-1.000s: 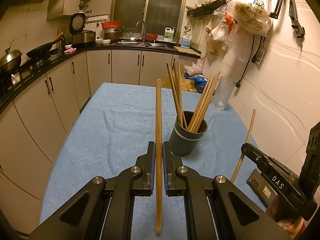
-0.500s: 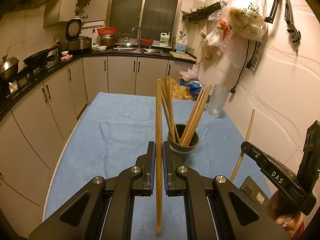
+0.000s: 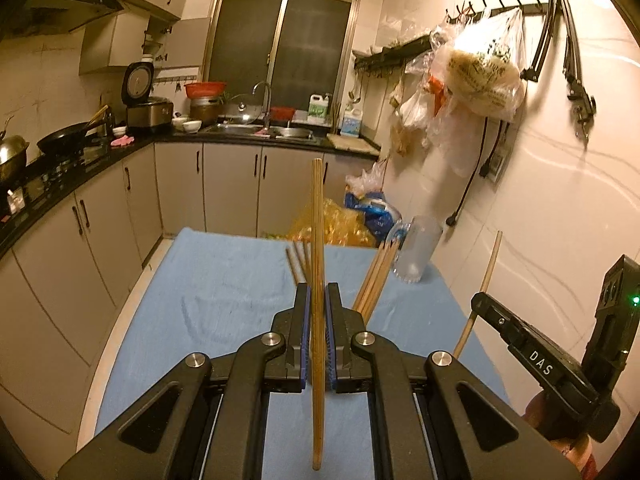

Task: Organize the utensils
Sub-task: 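Lower both chopsticks into the black cup and open both tools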

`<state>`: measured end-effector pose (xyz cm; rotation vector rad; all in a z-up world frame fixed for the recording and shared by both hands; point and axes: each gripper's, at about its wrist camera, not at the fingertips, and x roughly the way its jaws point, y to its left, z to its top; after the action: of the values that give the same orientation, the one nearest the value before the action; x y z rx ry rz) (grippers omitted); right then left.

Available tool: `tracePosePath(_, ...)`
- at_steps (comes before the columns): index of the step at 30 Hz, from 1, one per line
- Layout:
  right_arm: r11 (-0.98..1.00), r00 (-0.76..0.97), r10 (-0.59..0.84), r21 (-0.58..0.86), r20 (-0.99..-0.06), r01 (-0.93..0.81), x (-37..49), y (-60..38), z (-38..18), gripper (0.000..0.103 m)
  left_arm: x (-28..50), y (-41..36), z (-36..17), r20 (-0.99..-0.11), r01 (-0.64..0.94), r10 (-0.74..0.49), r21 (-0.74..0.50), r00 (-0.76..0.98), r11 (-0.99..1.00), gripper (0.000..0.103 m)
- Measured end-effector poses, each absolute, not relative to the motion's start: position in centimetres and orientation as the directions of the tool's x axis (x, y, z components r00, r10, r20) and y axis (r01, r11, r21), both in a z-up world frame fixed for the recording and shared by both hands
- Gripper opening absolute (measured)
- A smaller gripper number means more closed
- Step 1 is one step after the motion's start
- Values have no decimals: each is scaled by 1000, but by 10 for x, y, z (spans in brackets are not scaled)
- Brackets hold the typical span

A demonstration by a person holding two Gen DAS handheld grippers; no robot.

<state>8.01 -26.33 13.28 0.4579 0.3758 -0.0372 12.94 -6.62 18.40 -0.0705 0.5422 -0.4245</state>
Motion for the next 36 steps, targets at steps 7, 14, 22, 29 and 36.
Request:
tracePosePath(7, 882, 953, 10, 451, -303, 135, 105, -274, 159, 7, 160, -77, 211, -423, 374, -427, -205, 799, 904, 7)
tracePosePath(14, 878, 965, -8, 460, -264, 133, 136, -278, 167, 7, 193, -93, 210, -397, 373, -438, -232, 807, 898, 7)
tracePosePath(22, 886, 964, -20, 443, -263, 139, 169, -277, 150, 8, 223, -103, 185, -397, 361, -446, -271, 802, 892, 7)
tracePosePath(29, 891, 964, -23, 431, -265, 140, 185, -276, 131, 8, 239, -101, 156, -389, 338, -450, -324, 804, 884, 7)
tracePosePath(36, 890, 947, -3, 430, -321, 149, 192, -276, 102, 8, 248, -102, 122, -430, 327, -457, -343, 779, 881, 7)
